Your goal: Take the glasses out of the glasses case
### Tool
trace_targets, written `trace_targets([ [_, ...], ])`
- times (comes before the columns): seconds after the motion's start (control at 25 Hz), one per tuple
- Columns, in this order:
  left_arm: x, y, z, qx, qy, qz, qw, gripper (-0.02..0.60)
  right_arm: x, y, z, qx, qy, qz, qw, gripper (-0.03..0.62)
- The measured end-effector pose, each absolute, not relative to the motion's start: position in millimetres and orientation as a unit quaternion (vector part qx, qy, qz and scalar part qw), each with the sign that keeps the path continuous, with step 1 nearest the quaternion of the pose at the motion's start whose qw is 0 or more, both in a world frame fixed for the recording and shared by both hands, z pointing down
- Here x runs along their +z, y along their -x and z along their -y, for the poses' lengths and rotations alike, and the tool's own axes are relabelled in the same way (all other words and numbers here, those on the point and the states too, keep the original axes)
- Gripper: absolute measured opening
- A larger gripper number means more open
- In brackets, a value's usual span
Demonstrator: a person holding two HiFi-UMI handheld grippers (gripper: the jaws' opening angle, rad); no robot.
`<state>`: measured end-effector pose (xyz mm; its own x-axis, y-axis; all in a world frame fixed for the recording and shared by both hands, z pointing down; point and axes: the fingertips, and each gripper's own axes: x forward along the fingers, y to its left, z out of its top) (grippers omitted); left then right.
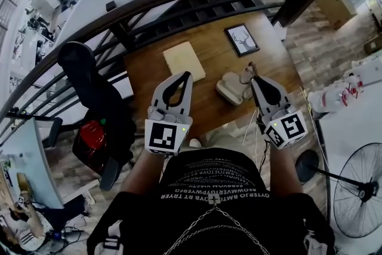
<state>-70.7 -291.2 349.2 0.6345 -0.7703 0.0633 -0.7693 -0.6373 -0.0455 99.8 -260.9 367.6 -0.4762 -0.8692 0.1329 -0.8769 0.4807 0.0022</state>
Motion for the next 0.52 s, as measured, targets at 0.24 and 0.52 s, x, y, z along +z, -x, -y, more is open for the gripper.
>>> trace_targets([
  [0.24, 350, 61, 295, -0.056, 0.906, -0.419, 0.014, 0.029, 369, -107, 266, 0.040, -0.511, 0.856, 0.067, 0.026],
  [0.52, 352, 58, 297, -0.041, 0.905, -0.424, -0.002, 0.029, 377, -102, 267, 0.030, -0.501, 0.861, 0.085, 0.026],
])
